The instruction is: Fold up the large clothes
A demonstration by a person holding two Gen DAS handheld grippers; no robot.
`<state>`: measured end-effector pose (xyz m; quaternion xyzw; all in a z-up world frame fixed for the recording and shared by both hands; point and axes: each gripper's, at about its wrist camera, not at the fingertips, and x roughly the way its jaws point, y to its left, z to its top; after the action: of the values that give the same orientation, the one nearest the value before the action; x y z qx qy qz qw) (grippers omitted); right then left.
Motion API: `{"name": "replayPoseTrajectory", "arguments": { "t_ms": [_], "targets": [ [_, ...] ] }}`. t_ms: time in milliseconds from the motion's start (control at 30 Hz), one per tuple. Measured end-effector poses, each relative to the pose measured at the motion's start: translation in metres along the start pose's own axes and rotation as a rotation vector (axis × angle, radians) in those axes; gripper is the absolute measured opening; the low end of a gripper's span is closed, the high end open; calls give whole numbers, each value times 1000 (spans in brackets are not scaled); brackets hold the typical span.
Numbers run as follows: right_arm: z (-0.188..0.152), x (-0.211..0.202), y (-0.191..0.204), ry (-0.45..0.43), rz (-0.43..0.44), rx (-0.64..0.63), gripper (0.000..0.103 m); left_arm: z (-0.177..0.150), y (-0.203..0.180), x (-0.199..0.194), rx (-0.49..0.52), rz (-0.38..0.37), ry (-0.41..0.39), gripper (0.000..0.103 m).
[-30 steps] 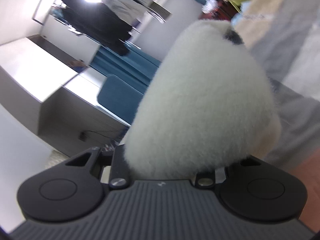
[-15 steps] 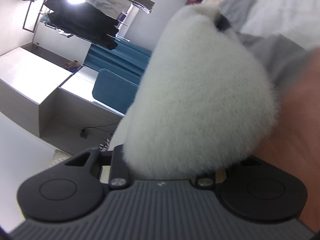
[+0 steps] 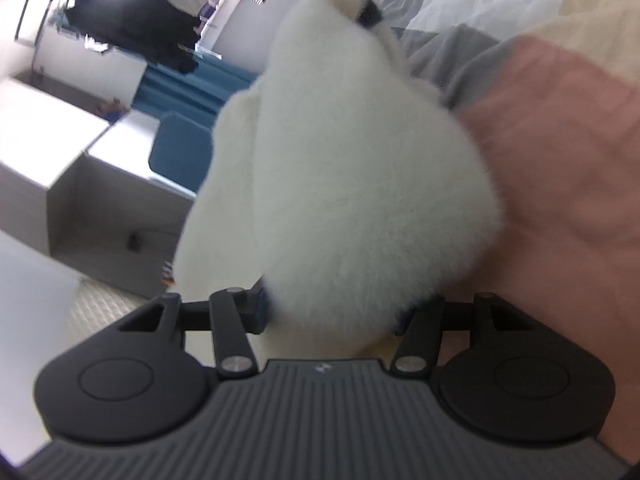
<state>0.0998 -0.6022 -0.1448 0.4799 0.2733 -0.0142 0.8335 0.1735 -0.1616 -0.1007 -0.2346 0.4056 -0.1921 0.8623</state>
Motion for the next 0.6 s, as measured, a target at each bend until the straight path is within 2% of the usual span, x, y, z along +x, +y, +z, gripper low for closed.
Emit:
{"name": "replayPoseTrajectory", "arguments": {
  "t_ms": [100, 200, 400, 500, 600],
  "targets": [
    [-1, -25, 13, -15, -45, -62, 57, 1, -9, -29, 66, 42, -38, 61],
    [0, -52, 34, -51, -74, -146, 57, 10, -29, -61, 133, 51, -82, 63],
    [9, -108, 108, -160, -42, -352, 57, 20, -87, -129, 308, 33, -167, 65],
    [3, -133, 152, -213, -19, -470, 57, 20, -114, -163, 370, 7, -215, 69],
    [-9, -154, 186, -256, 15, -579, 57, 12, -138, -192, 448, 26, -265, 74]
  ]
}}
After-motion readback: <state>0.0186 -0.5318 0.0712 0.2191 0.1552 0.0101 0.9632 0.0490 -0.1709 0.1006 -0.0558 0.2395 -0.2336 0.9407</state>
